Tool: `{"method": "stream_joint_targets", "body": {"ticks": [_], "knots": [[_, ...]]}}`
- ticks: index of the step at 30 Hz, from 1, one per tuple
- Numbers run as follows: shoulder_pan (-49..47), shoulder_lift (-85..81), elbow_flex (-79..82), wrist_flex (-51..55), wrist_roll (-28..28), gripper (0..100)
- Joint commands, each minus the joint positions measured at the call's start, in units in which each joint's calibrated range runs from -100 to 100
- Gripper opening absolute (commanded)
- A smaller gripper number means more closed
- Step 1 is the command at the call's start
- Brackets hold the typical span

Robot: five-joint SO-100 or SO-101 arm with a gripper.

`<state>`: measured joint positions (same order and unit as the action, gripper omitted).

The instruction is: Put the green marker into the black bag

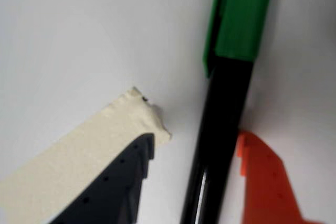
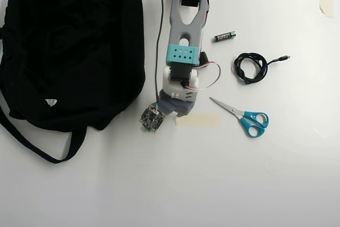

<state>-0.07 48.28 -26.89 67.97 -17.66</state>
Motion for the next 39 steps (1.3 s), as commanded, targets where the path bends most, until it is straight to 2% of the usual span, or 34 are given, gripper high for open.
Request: {"method": "stream_joint_targets", "body": {"ticks": [1, 12, 18, 28, 32, 39], "knots": [[0.0, 0.4, 1.2, 0.9, 0.5, 21], [0.1, 0.4, 1.1, 1.6, 0.7, 20], [0.1, 0.1, 1.0, 2.1, 0.7, 10], [0.0, 0.0, 1.0, 2.3, 0.7, 12], [0.0, -0.1, 0.9, 2.3, 1.3, 8], [0.1, 0.0, 0.7, 2.3, 1.3, 8]]}}
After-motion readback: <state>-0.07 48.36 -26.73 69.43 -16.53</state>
